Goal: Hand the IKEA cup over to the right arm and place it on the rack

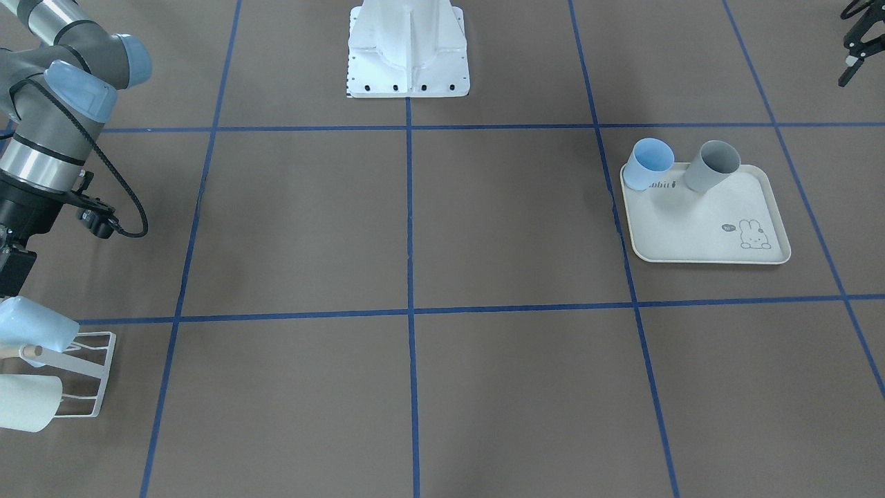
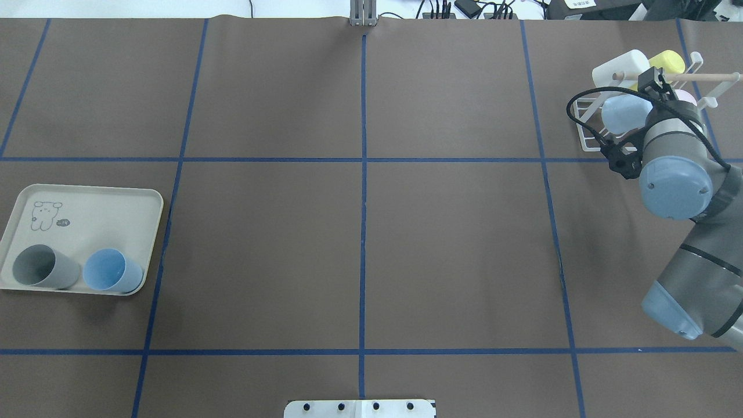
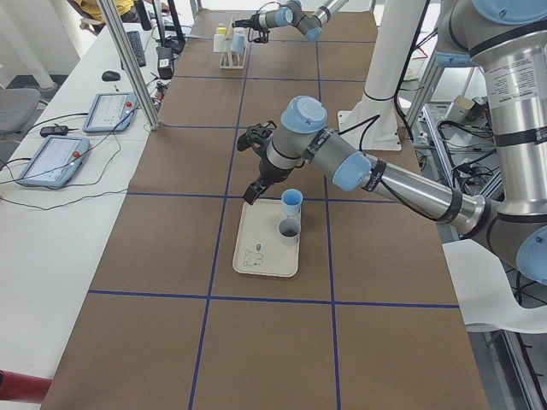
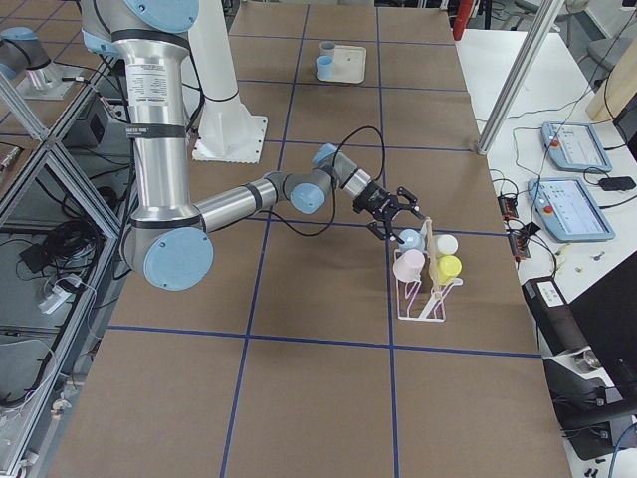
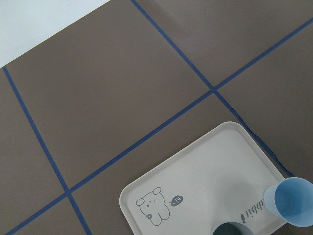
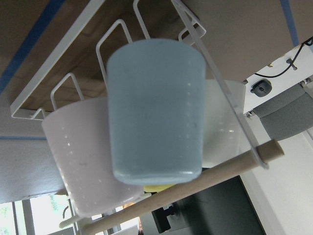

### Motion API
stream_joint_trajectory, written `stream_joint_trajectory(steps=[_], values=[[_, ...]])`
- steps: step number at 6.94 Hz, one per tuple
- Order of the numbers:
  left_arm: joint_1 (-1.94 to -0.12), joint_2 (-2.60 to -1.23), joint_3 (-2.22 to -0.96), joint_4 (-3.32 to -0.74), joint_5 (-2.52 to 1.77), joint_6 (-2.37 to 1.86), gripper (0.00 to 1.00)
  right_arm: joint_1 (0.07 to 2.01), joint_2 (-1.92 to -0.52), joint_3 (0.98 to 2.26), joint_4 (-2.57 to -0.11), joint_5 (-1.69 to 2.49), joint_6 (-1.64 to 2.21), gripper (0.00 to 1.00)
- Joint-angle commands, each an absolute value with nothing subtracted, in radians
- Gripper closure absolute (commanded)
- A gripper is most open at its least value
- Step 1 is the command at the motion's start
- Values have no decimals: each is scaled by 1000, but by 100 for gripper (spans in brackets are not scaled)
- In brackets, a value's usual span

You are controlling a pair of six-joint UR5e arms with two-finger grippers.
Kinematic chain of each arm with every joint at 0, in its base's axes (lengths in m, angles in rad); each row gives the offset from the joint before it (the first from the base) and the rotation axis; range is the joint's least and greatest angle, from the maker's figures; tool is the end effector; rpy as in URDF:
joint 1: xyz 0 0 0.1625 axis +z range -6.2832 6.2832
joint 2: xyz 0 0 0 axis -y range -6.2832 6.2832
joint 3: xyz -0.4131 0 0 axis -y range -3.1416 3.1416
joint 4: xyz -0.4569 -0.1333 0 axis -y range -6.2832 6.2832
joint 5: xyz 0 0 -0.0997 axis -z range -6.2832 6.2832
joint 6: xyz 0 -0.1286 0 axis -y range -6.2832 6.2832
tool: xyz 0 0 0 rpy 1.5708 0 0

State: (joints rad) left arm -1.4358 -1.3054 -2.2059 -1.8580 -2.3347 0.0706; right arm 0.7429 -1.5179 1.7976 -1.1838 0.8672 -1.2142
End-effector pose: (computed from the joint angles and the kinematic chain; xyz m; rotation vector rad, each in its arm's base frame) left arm 0.0171 -0.4552 0.4087 0.6038 0.7600 0.4400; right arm -0.2954 -0.5653 0.4643 0.5633 0.8924 -1.6442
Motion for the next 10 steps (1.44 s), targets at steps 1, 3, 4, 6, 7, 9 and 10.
stream_joint_trajectory(steps=[1,3,4,6,7,9,10], values=[[-1436,-1305,-2201,-1858,-2335,72,0,742,-1499,1799,-1180,868,-1209,2],[-1433,-1308,-2200,-1861,-2323,-30,0,742,-1454,1830,-1178,929,-1118,2],[-1431,-1305,-2192,-1890,-2316,-53,0,742,-1451,1860,-1178,1022,-988,2],[-1421,-1302,-2152,-1969,-2251,-141,0,744,-1451,1968,-1177,1238,-712,1],[-1417,-1290,-2114,-2035,-2249,-165,0,744,-1451,2026,-1175,1344,-504,1],[-1337,-1247,-2080,-2196,-2220,-330,0,736,-1453,2071,-1050,1524,-106,0],[-1266,-1218,-2080,-2262,-2177,-418,0,733,-1451,2072,-966,1627,92,0]])
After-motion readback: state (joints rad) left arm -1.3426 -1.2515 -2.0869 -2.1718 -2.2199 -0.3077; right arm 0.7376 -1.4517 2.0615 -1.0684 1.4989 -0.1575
